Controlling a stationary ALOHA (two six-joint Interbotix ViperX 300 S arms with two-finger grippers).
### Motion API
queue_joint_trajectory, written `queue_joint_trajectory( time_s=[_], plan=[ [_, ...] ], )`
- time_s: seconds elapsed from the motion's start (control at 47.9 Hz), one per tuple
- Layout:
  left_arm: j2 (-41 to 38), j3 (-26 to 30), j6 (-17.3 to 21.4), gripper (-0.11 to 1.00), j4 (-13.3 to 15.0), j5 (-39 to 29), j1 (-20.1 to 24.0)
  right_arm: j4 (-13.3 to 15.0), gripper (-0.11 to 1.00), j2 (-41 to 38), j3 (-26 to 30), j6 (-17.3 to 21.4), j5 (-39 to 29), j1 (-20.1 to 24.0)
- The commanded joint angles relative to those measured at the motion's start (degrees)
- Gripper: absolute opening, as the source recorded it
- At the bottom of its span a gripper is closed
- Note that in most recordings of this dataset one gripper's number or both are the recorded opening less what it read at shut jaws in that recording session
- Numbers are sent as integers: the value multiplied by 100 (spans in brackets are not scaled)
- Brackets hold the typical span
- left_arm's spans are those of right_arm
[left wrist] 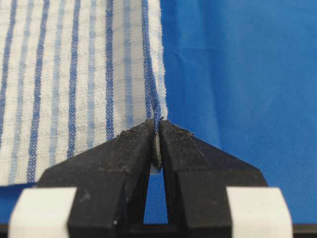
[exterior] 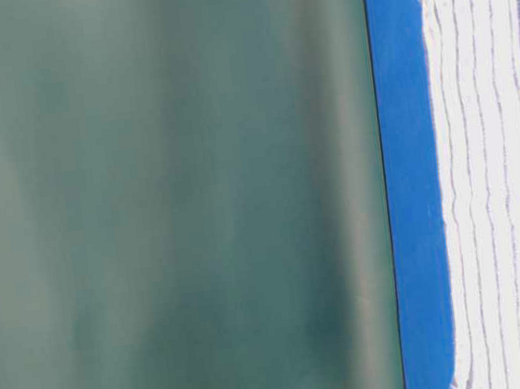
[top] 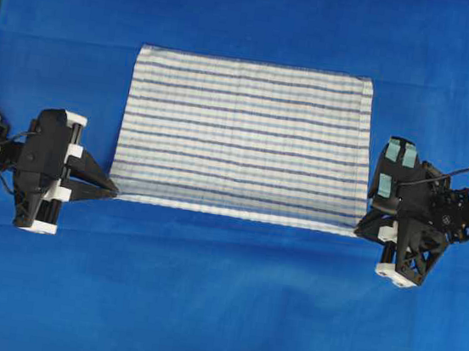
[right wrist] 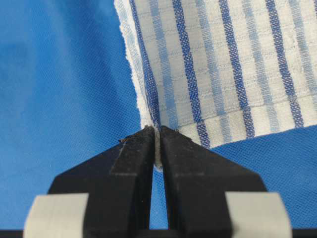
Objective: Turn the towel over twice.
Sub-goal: 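Open both grippers to release the towel's near corners, then pull both grippers back outward away from the towel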
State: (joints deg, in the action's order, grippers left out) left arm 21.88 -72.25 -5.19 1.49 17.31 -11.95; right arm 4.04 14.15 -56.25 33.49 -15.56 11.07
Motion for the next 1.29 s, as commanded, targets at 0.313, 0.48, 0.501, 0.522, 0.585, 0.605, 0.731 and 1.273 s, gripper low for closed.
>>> queue_joint_trajectory(
  time_s=[0.313, 0.48, 0.501, 0.522, 0.585, 0.605, 0.731, 1.273],
  plan=[
    [26, 123, 26, 4, 0, -18, 9, 202, 7, -70, 202, -53, -9, -9],
    [26, 176, 26, 10, 9, -53, 35, 237, 7, -132, 290, -79, -18, -88],
    [26, 176, 18, 14, 9, -62, 35, 229, 7, -141, 299, -79, -18, -88],
    [26, 185, 18, 19, 9, -70, 35, 229, 7, -141, 308, -79, -18, -97],
    [26, 220, 18, 34, 9, -123, 35, 229, 7, -132, 334, -79, -18, -97],
    [26, 237, 18, 42, 9, -141, 35, 237, 7, -132, 343, -79, -18, -88],
    [105, 352, 44, 72, 9, -334, 35, 237, 29, -132, 404, -105, -26, -97],
    [1881, 624, 193, 68, -9, -940, 563, 2013, 62, 1116, 668, -97, -114, -299]
  ],
)
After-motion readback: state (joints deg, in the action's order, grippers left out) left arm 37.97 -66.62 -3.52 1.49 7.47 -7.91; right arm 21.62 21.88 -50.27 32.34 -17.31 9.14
